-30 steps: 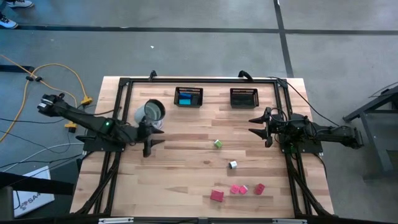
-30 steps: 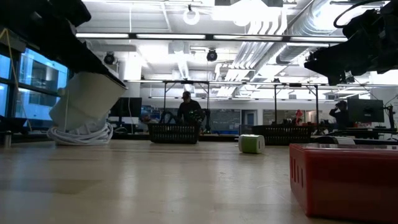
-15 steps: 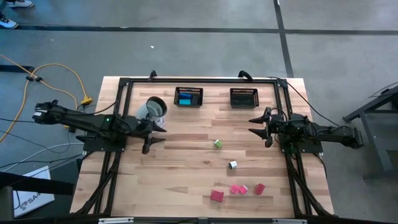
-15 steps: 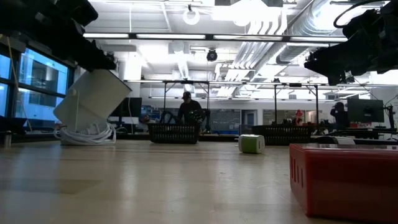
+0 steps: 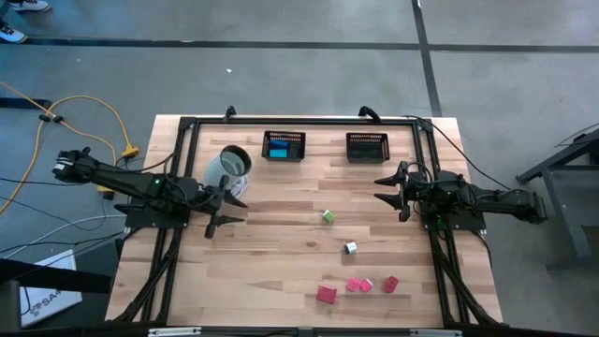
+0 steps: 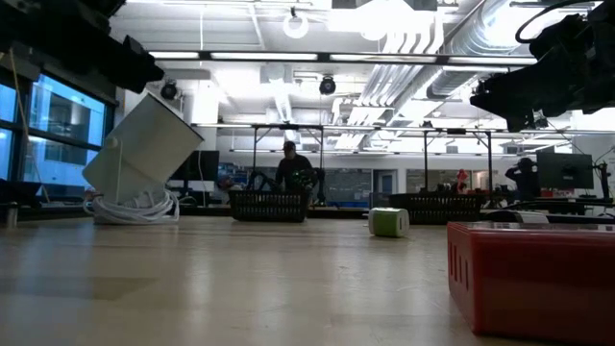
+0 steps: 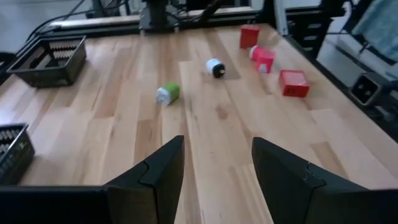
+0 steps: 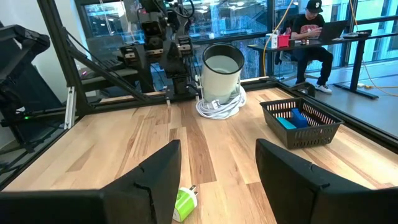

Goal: Pick & Place Office items
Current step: Put the green charger adapter into the right black bin

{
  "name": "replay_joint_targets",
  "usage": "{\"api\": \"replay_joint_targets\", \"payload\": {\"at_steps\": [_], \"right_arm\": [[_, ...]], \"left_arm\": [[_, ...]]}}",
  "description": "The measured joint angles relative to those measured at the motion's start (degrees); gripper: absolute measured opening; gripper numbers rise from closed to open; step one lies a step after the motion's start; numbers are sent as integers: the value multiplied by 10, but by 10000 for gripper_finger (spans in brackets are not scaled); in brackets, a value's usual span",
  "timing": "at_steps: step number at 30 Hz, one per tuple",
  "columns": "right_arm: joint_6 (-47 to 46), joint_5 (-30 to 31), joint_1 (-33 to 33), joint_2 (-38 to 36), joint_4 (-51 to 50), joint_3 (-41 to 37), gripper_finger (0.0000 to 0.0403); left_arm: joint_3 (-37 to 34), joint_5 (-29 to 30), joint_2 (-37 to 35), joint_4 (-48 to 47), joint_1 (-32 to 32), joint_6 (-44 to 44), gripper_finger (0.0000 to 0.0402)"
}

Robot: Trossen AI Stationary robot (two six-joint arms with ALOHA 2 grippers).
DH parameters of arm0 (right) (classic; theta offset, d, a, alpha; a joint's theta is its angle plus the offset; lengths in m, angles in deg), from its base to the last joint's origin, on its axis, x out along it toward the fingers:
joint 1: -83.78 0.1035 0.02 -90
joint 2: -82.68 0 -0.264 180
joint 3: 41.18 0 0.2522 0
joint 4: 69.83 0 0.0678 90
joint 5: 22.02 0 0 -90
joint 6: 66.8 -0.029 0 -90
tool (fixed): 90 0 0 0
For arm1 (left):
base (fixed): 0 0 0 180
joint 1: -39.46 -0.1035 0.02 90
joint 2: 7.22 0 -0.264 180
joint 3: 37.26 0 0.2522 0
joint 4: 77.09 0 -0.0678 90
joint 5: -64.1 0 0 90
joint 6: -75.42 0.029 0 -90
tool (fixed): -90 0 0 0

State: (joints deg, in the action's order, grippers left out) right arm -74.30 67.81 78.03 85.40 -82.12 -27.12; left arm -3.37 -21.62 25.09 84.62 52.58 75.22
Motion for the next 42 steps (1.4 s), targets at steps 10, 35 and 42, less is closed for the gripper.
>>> {"api": "replay_joint_targets", "payload": {"at_steps": [10, 35, 42], "right_arm": [[0, 0, 0, 0, 0, 0, 194], [0, 0, 0, 0, 0, 0, 194], [0, 0, 0, 0, 0, 0, 194]], "left_arm": [[-68, -65, -75, 21, 18, 21, 180], [-183, -86, -190, 95, 18, 18, 180], [-183, -85, -197, 53, 18, 10, 180]]}}
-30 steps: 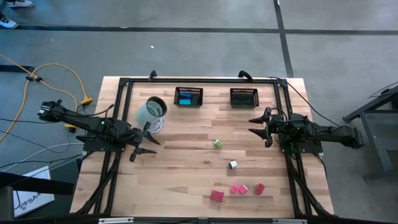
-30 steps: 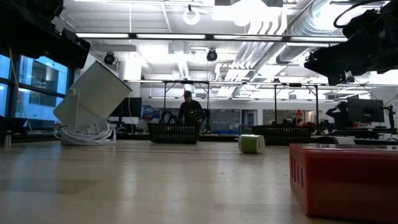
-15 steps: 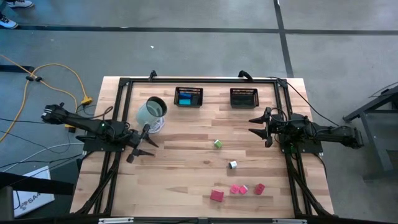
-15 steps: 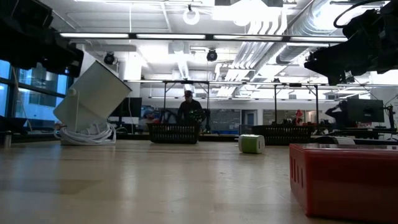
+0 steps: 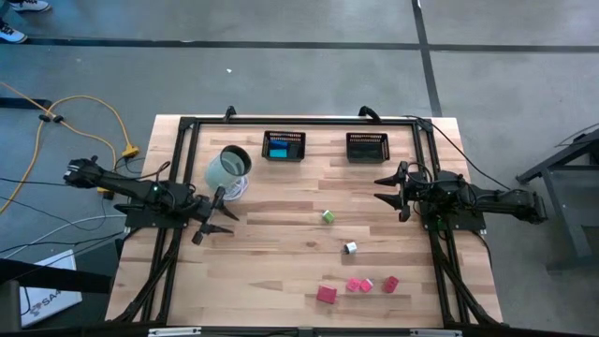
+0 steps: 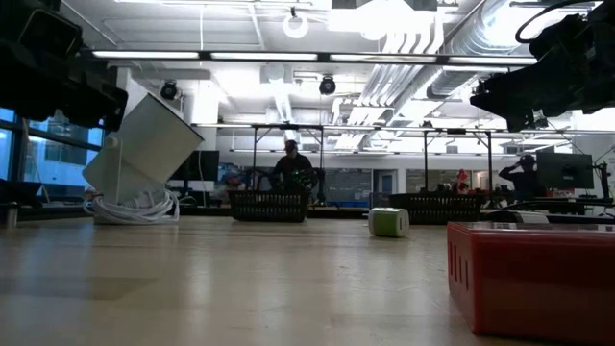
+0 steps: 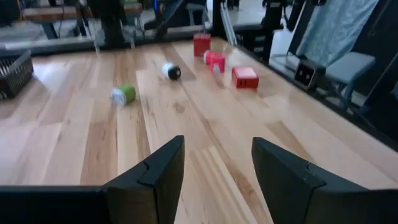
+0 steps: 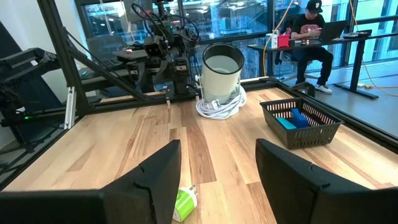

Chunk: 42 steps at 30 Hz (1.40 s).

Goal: Pick & Place Office items
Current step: Put the green charger adapter into the right black bin

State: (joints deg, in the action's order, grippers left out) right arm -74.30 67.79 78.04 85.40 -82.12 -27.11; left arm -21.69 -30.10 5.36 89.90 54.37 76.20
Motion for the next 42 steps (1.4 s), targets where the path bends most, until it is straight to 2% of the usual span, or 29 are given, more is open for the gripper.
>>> {"api": "replay_joint_targets", "payload": {"at_steps": [5, 14, 42], "right_arm": [[0, 0, 0, 0, 0, 0, 194], [0, 0, 0, 0, 0, 0, 194], [0, 0, 0, 0, 0, 0, 194]], "left_arm": [[-1, 12, -24, -18, -1, -20, 180], [-1, 29, -27, -28, -1, -33, 180], [-3, 26, -27, -11, -1, -34, 180]]}}
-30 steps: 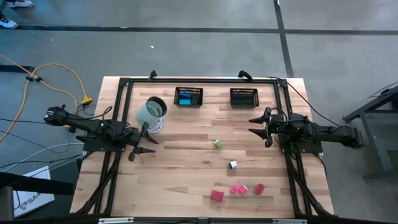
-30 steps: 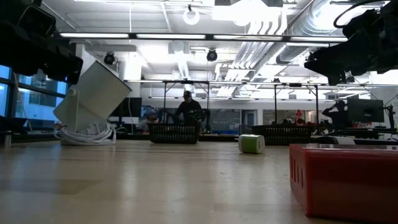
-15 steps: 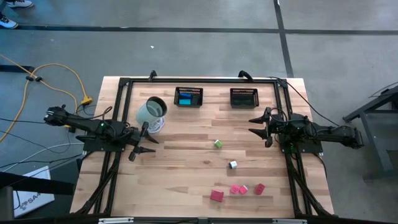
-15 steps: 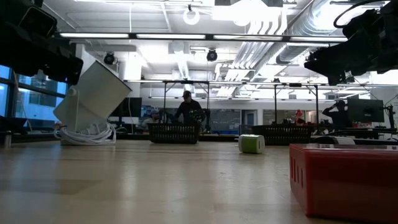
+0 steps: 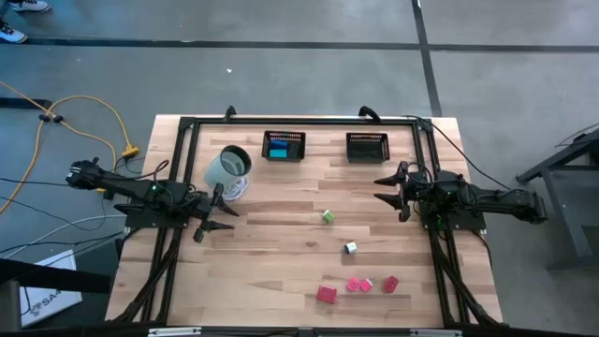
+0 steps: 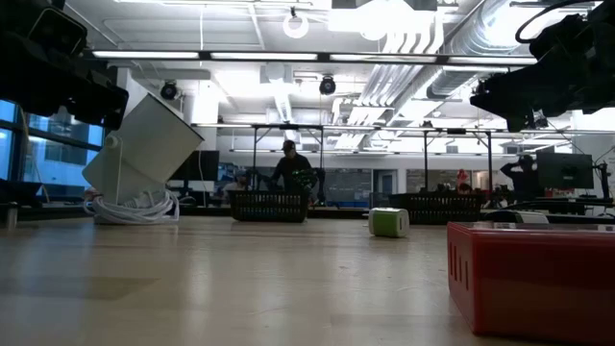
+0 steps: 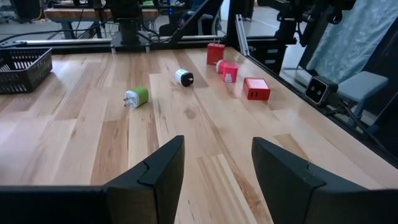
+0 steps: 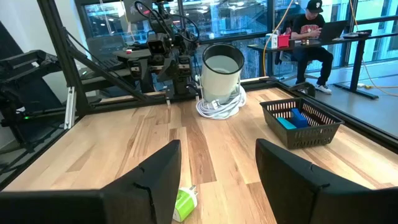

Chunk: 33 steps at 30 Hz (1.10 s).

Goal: Pick & Place Office items
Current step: Put the green charger adapter into the right black bin

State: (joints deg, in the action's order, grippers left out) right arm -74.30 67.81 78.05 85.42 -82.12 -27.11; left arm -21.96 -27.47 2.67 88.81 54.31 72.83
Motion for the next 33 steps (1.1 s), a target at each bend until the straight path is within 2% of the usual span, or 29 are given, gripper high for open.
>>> {"api": "replay_joint_targets", "payload": {"at_steps": [33], "right_arm": [[0, 0, 0, 0, 0, 0, 194]], "left_arm": [[0, 2, 0, 12, 0, 0, 180]]}}
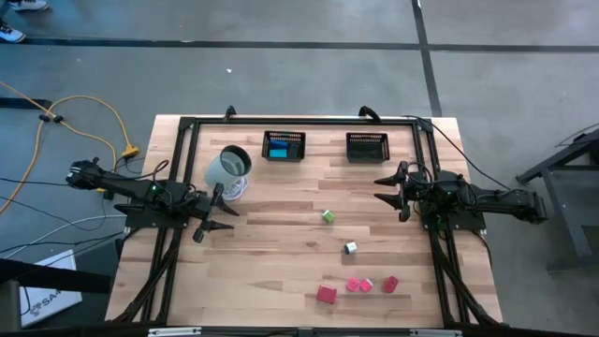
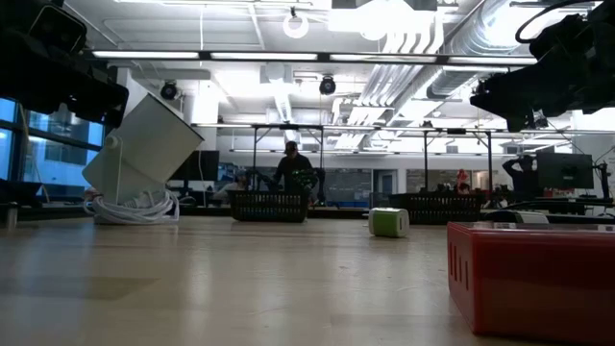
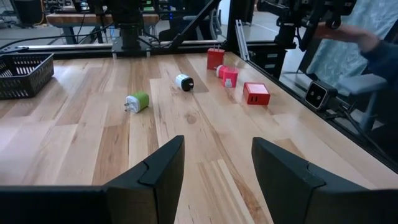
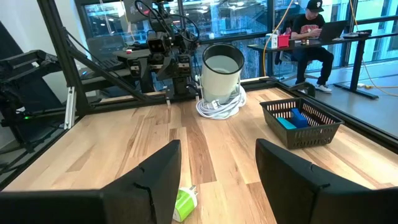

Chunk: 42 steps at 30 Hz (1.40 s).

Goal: Pick & Place Office items
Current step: Put the green charger adapter into the right black bin

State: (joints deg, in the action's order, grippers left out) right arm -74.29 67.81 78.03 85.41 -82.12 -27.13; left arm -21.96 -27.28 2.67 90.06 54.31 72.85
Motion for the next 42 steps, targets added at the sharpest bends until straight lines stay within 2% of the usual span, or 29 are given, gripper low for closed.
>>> {"api": "replay_joint_targets", "payload": {"at_steps": [11, 23, 31, 38, 42], "right_arm": [[-5, 0, 0, 0, 0, 0, 194], [-138, 0, 0, 0, 2, 0, 194], [-137, 4, 0, 0, 13, 0, 194], [-113, 0, 0, 0, 90, 2, 194], [-87, 0, 0, 7, 90, 17, 194]], "left_arm": [[0, 0, 0, 0, 0, 0, 180], [0, 0, 0, 0, 0, 0, 180], [0, 0, 0, 0, 0, 0, 180], [0, 0, 0, 0, 0, 0, 180], [0, 0, 0, 0, 0, 0, 180]]}}
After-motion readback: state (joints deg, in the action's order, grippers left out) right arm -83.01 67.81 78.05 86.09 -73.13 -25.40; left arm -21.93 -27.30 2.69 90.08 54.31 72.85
